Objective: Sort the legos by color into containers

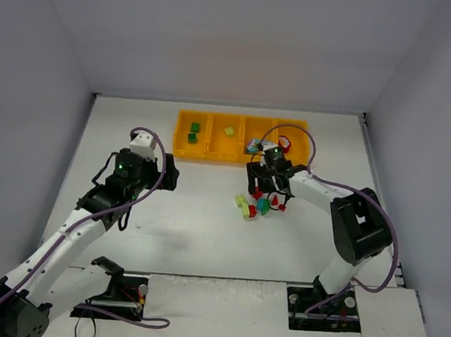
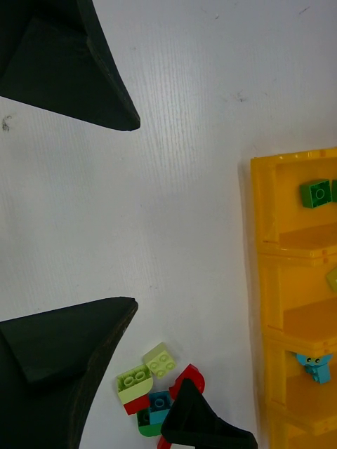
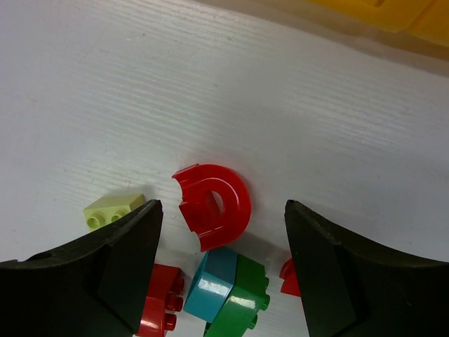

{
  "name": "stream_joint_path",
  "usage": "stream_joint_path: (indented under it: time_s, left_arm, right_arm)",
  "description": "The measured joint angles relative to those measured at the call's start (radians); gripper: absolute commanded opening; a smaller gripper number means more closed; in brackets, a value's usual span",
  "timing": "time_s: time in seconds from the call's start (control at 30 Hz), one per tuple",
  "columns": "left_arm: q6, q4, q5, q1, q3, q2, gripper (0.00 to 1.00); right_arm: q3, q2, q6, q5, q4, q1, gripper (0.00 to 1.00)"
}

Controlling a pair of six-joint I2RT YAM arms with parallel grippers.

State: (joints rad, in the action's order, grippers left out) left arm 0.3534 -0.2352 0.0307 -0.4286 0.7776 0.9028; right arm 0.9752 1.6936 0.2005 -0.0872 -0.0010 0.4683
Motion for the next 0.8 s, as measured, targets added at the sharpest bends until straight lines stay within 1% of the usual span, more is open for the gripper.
stream_joint_path:
  time_s: [0.23, 0.47, 0.5, 0.57, 0.6, 0.63, 0.67, 0.8]
  left_arm:
    - [0.0, 0.0, 0.0, 0.0, 0.0, 0.001, 0.97]
    - [0.0, 0.0, 0.0, 0.0, 0.0, 0.007, 0.97]
    - [0.0, 0.0, 0.0, 0.0, 0.0, 0.008, 0.98]
    - [0.0, 0.0, 0.0, 0.0, 0.0, 0.008, 0.97]
    - [0.0, 0.0, 0.0, 0.0, 0.0, 0.008, 0.97]
    - [0.0, 0.0, 0.0, 0.0, 0.0, 0.009, 0.97]
    - [0.0, 0.0, 0.001, 0.0, 0.0, 0.009, 0.97]
    - [0.0, -0.001, 0.001, 0.0, 0.0, 0.01, 0.97]
  right_arm:
    - [0.001, 0.039, -0.004, -0.006, -0.004, 0.018, 0.65]
    - [0.008, 0.065, -0.014, 0.008, -0.003, 0.03, 0.55]
    - [0.01, 0.067, -0.015, 0.012, -0.002, 0.032, 0.5]
    - [0.011, 0.07, -0.019, 0.023, -0.002, 0.037, 0.45]
    - [0.012, 0.071, -0.021, 0.029, -0.002, 0.039, 0.35]
    - [0.012, 0.072, -0.023, 0.033, -0.002, 0.042, 0.3]
    - [0.013, 0.072, -0.021, 0.037, -0.001, 0.043, 0.22]
    - [0.016, 0.072, -0.022, 0.045, -0.004, 0.044, 0.02]
